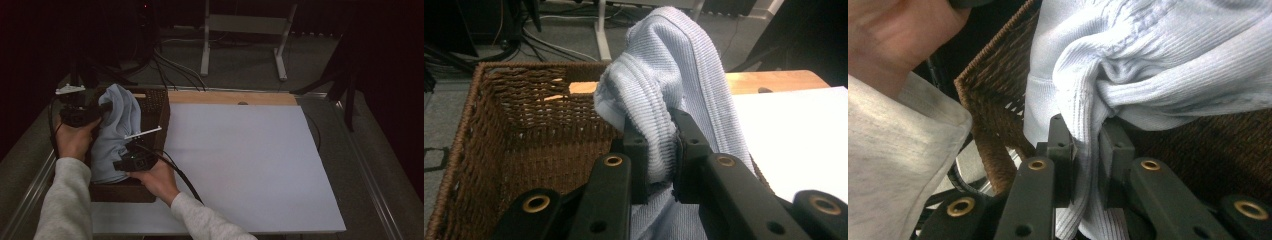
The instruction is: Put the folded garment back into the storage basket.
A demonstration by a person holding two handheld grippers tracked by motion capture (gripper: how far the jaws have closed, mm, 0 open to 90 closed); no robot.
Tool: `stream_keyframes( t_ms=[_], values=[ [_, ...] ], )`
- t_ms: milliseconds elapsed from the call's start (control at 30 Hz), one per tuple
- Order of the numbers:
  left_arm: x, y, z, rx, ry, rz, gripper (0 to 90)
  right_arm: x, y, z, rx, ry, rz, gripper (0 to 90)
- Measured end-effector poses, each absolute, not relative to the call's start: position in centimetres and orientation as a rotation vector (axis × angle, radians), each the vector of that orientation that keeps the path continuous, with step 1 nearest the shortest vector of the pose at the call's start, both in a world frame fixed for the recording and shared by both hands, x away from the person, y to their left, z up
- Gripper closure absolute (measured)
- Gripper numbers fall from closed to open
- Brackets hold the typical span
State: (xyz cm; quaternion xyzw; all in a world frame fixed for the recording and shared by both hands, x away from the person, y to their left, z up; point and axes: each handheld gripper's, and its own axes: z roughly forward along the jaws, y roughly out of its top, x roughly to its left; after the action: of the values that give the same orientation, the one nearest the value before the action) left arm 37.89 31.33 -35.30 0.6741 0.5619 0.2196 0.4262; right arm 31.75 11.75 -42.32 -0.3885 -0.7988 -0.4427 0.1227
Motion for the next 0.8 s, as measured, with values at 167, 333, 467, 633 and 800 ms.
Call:
stream_keyframes(
  t_ms=[167, 333, 467, 633, 800],
  values=[
    [37.9, 31.6, -35.3, 1.658, 1.396, 0.534, 67.6, 31.6, 11.8, -42.2, -1.087, -2.382, -1.336, 53.7],
    [38.1, 31.0, -35.0, 1.644, 1.354, 0.541, 22.6, 31.3, 11.4, -41.3, -1.088, -2.487, -1.481, 15.5],
    [38.1, 30.3, -34.6, 1.642, 1.341, 0.562, 10.9, 31.6, 10.9, -41.3, -1.091, -2.472, -1.470, 13.9],
    [38.2, 30.1, -34.9, 1.652, 1.333, 0.547, 1.7, 31.7, 10.8, -41.9, -1.074, -2.473, -1.421, 11.2],
    [38.2, 30.0, -34.8, 1.652, 1.322, 0.542, 0.3, 31.7, 10.8, -42.0, -1.062, -2.470, -1.423, 10.0]
  ],
)
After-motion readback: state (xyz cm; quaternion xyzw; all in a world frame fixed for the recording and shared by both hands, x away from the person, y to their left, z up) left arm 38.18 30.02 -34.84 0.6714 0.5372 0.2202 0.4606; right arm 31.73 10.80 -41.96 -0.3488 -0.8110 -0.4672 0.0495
